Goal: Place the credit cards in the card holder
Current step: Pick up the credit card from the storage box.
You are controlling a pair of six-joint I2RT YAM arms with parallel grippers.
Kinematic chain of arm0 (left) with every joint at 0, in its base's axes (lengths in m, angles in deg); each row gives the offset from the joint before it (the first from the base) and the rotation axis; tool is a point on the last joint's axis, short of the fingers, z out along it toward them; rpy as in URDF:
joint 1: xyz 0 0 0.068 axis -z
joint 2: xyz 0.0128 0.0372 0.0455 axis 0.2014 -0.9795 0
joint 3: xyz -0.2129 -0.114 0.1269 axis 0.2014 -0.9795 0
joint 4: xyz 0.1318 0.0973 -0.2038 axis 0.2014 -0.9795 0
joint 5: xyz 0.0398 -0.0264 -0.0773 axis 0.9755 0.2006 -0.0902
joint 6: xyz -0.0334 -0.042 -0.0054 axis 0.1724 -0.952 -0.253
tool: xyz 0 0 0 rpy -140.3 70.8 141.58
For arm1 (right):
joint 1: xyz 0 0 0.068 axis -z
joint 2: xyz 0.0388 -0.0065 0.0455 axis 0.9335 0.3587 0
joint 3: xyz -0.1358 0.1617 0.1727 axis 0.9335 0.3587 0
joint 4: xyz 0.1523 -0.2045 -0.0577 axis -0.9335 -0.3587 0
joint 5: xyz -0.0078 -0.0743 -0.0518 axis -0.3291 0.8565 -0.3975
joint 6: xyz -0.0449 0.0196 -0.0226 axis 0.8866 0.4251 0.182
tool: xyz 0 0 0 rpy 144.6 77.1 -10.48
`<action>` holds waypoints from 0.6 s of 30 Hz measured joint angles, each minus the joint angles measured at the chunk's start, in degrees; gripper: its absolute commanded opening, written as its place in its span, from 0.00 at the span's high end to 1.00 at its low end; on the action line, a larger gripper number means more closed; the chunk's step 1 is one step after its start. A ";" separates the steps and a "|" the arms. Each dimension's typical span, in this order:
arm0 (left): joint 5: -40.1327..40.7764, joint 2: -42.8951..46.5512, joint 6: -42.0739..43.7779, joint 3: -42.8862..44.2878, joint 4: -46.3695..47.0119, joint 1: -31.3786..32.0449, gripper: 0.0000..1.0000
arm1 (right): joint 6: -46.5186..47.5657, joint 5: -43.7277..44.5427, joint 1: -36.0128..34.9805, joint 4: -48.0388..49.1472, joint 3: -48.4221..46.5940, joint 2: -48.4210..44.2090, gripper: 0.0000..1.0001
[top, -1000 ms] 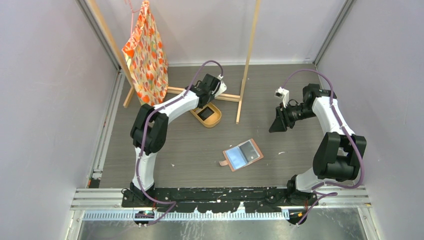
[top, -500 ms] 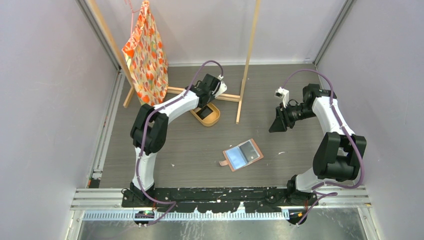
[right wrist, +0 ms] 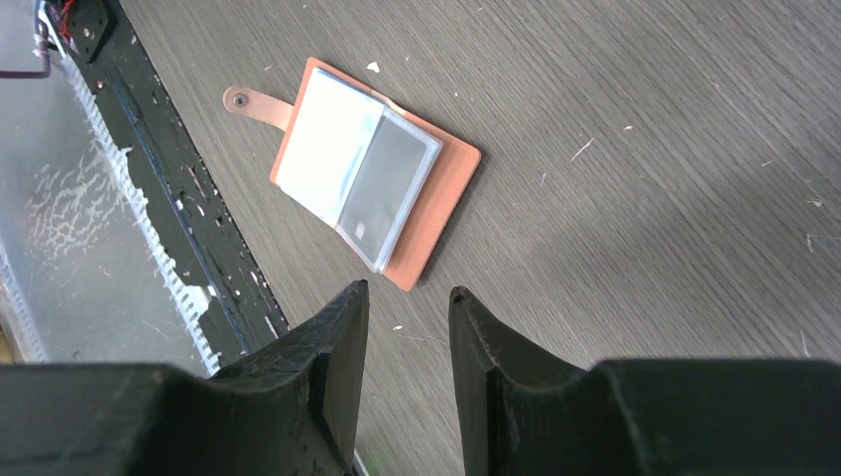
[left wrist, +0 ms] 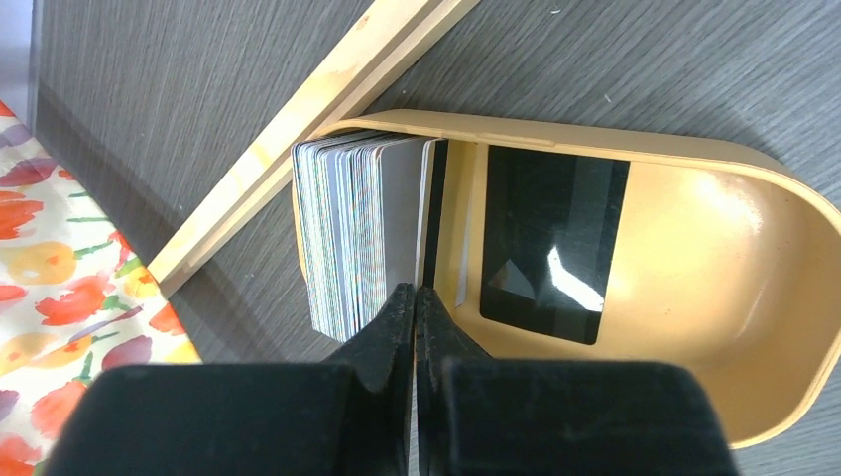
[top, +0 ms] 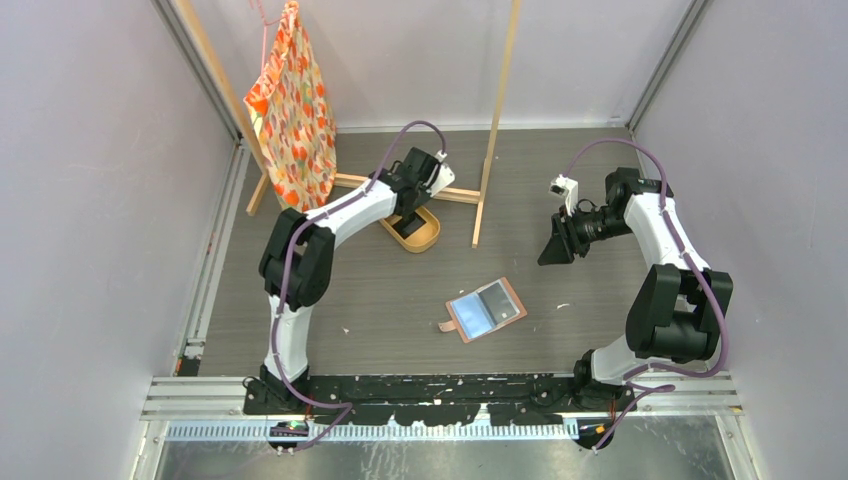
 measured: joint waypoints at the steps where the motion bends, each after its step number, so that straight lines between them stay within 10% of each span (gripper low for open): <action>1: -0.31 0.15 -0.17 0.00 -0.09 -0.07 1.00 | 0.11 0.00 0.00 -0.02 0.00 0.00 0.59; 18: -6.88 2.38 -4.87 0.09 -0.07 -3.82 0.99 | 0.85 -0.37 0.00 -1.07 0.00 0.00 0.59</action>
